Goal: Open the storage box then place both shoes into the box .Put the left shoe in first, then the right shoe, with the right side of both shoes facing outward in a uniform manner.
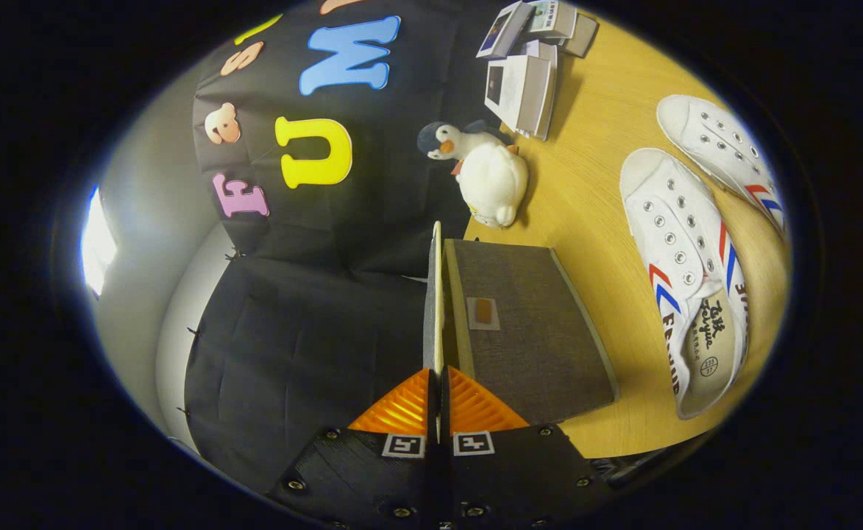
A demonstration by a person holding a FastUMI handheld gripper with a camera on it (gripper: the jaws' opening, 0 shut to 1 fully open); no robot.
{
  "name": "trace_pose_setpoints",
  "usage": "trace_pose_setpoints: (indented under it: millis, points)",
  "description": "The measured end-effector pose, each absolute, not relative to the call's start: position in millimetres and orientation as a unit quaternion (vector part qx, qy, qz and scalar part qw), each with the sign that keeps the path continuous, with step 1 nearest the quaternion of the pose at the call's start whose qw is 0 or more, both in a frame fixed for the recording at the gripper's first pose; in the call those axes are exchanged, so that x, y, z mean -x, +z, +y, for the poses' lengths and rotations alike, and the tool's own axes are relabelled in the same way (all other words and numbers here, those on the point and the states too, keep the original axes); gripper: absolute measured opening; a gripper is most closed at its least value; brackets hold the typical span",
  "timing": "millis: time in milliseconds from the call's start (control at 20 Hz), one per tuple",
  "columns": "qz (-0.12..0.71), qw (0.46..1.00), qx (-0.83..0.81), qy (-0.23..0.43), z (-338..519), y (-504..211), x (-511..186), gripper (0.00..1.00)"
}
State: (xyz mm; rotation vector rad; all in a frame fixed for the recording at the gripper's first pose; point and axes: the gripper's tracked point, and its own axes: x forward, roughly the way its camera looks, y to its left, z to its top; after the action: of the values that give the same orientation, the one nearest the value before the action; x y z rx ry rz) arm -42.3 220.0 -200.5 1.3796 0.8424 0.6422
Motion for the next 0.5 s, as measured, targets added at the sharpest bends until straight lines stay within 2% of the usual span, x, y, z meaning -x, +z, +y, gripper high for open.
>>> trace_pose_setpoints:
  millis: [500]
  points:
    - [0.341, 0.673, -0.561, 0.342, 249.1, -113.5, 33.8, 0.0]
